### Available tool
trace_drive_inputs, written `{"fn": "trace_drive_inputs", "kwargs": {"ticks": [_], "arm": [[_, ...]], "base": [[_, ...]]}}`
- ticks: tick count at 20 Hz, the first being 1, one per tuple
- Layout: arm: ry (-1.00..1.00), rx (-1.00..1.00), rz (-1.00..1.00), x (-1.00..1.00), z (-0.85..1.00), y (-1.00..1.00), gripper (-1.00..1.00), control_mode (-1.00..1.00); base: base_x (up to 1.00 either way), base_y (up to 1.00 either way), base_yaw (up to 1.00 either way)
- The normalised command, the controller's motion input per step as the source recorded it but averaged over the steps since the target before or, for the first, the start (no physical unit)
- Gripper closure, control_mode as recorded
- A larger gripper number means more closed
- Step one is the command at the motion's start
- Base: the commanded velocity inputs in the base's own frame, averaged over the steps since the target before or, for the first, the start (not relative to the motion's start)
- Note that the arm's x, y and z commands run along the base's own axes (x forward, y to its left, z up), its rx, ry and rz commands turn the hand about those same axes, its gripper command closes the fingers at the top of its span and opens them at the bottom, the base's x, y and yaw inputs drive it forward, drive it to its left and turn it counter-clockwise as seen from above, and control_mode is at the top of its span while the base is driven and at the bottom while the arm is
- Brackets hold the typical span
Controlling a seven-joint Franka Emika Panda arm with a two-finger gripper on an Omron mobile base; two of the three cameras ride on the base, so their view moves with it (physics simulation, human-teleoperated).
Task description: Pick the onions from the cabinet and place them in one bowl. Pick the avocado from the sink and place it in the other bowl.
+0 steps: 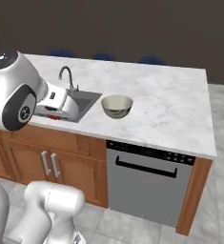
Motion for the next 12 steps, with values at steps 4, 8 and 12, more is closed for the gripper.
{"fn": "trace_drive_inputs", "kwargs": {"ticks": [4,8,12], "arm": [[0.0,0.0,0.0,0.0,0.0,0.0,1.0,1.0],[0.0,0.0,0.0,0.0,0.0,0.0,1.0,1.0],[0.0,0.0,0.0,0.0,0.0,0.0,1.0,1.0]], "base": [[0.6,0.15,-0.23],[0.53,0.19,-0.22],[0.25,0.2,-0.19]]}}
